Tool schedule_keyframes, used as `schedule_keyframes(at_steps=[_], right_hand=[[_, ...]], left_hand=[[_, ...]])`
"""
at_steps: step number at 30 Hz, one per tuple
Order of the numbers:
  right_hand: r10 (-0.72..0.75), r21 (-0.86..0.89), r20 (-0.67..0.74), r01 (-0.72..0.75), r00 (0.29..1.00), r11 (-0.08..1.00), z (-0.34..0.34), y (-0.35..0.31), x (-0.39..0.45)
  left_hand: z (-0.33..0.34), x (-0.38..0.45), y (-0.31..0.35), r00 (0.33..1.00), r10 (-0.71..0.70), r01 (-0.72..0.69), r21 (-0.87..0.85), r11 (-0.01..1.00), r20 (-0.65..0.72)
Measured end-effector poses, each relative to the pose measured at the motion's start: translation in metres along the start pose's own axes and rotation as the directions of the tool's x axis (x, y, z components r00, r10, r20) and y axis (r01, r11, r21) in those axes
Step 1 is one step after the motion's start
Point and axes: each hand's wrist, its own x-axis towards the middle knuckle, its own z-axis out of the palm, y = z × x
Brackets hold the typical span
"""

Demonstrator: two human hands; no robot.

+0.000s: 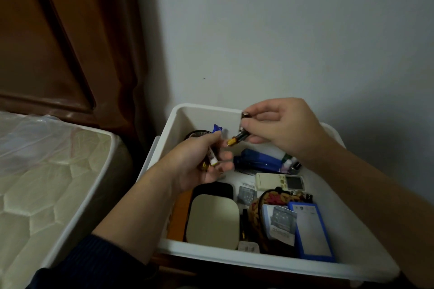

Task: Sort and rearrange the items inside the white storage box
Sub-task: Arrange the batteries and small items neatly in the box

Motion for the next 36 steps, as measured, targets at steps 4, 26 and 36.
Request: schedule_keyframes(at_steps=[4, 26, 36], right_hand=[[-0.006, -0.033, 0.074, 0.009, 0.997, 0.999, 0.026, -0.004, -0.004], [0.259, -0.955, 0.274, 0.295, 0.926, -0.044, 0.047, 0.109, 0.022], [0.274, -0.942, 0.232, 0.286, 0.933, -0.178, 0.079, 0.114, 0.04]], left_hand=[[-0.003, -0.002, 0.003, 0.974, -0.119, 0.139, -0.095, 0.986, 0.192], [-0.013, 0.009, 0.003, 0.994, 0.048, -0.079, -0.354, 0.932, -0.095], [-0.014, 0.013, 0.002, 0.993, 0.05, -0.084, -0.357, 0.93, -0.103]])
